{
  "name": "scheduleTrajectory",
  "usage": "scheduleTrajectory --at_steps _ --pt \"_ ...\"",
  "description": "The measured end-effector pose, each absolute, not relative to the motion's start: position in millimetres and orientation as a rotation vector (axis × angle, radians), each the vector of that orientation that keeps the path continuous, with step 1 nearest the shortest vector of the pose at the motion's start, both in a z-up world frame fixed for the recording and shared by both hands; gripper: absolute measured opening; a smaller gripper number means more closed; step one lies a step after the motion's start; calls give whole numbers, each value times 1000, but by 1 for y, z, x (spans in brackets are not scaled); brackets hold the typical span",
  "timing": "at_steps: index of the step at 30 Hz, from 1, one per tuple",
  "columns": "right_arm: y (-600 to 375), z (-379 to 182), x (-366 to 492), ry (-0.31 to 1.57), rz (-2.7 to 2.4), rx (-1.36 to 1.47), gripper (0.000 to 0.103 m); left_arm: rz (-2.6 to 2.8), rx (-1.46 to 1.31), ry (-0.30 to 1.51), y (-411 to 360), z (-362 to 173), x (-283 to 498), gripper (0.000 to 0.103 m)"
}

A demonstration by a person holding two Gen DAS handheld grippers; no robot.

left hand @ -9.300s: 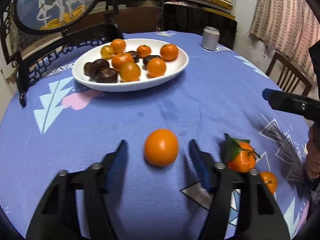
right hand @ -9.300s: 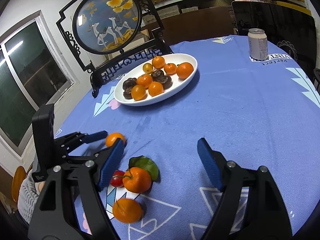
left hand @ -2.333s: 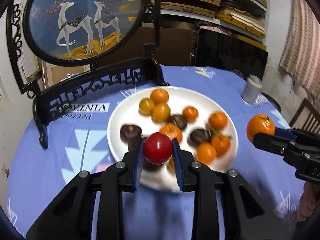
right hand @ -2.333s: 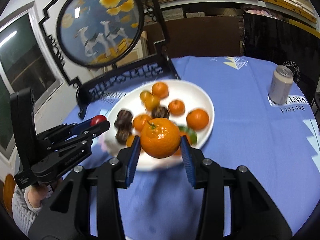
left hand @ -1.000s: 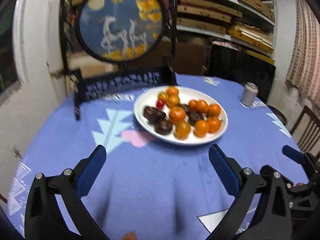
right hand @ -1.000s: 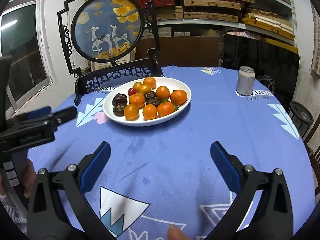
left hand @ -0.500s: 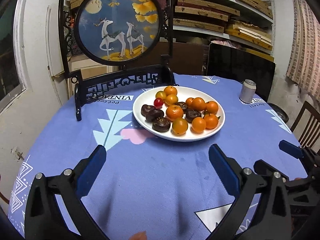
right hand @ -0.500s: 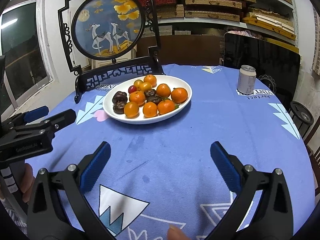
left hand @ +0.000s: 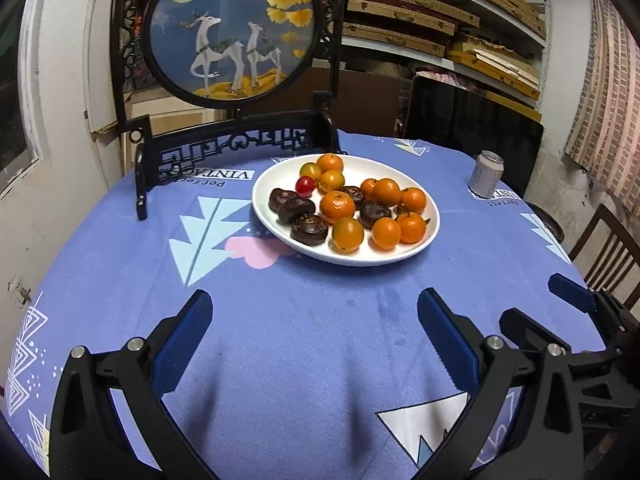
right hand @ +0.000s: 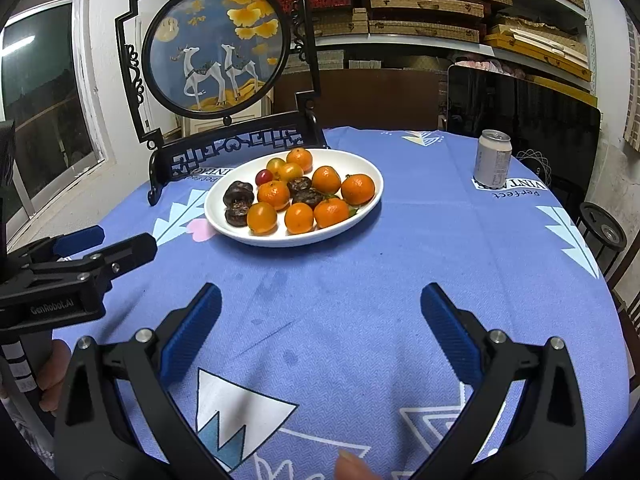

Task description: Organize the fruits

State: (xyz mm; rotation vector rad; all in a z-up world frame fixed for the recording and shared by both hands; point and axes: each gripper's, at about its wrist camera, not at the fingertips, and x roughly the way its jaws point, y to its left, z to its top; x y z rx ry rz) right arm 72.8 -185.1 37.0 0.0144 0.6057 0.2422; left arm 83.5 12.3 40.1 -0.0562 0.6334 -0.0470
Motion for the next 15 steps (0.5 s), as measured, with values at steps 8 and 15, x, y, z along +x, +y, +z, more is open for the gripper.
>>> scheduleTrajectory --at_steps 8,15 --pt "-186 36 74 607 239 17 101 24 -9 586 10 41 78 102" --pt "-187 37 74 606 238 21 101 21 -29 618 14 36 80 102"
